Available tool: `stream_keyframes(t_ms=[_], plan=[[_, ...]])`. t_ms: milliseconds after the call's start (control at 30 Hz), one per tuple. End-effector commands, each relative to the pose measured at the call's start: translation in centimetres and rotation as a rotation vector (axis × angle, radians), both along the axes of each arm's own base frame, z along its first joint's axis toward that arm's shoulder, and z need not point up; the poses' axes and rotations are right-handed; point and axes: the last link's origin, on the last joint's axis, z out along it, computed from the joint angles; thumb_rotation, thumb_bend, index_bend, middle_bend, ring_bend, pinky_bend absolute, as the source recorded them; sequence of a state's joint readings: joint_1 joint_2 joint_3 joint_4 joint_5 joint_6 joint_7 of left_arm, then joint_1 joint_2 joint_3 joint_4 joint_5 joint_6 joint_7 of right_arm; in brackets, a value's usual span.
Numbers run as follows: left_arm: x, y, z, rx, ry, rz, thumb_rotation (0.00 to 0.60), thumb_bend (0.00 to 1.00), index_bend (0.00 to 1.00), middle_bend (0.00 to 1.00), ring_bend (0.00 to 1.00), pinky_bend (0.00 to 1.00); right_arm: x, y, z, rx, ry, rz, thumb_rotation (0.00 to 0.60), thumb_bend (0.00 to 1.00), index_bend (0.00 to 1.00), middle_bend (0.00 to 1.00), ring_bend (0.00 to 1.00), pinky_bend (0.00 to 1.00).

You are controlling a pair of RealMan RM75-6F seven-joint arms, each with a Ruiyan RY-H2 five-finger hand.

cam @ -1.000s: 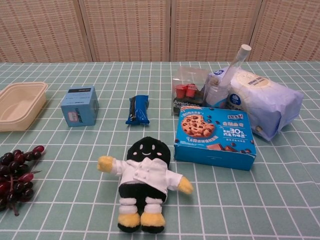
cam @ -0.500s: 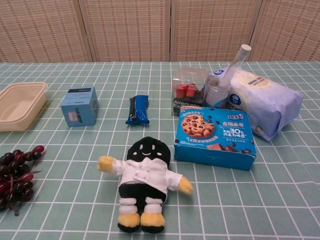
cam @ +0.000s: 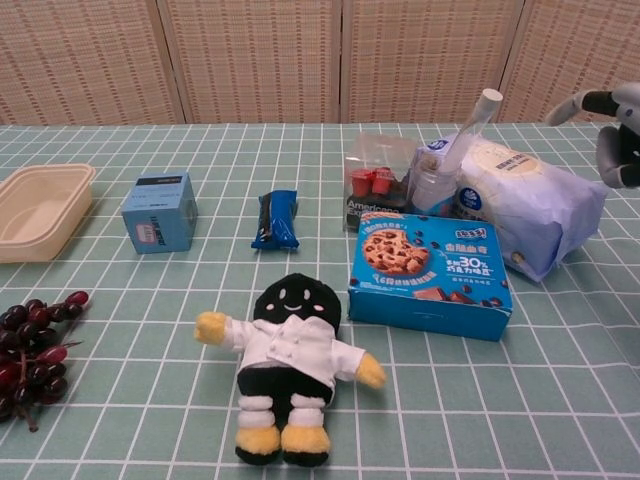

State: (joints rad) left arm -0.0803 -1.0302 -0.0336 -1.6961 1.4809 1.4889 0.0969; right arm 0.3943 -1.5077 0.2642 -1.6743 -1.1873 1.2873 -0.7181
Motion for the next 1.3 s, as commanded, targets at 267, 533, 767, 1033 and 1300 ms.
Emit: stream_keyframes(t_ms=[267,533,767,1033,1300], plan=[[-0.2,0.1,0.6,0.032,0.024,0.016,0.600,0.19,0.47,0.44,0.34,0.44,2.6,-0.3,-2.3,0.042,0.005,0.028,0.600,1.00,0.19,1.00,1.00,1.00],[-0.3,0.0,1.1,0.055,0.017,0.033,0.600,0.19,0.47,0.44,0.34,0.44,3.5,-0.2,-3.4,0.057,0.000,0.043,0.600,1.00,0.19,1.00,1.00,1.00],[-0.4,0.1,1.4,0.062,0.015,0.044,0.600,0.19,0.47,0.44,0.34,0.44,3.7,-0.4,-3.9,0.066,0.001,0.046,0.600,1.00,0.19,1.00,1.00,1.00],[-0.5,0.2,1.5,0.068,0.015,0.049,0.600,0.19,0.47,0.44,0.34,0.44,4.2,-0.4,-4.3,0.085,0.009,0.068,0.600,1.00,0.19,1.00,1.00,1.00],[-0.5,0.2,1.5,0.064,0.012,0.051,0.600,0.19,0.47,0.44,0.34,0.44,5.1,-0.7,-4.5,0.097,0.016,0.090,0.600,1.00,0.19,1.00,1.00,1.00]])
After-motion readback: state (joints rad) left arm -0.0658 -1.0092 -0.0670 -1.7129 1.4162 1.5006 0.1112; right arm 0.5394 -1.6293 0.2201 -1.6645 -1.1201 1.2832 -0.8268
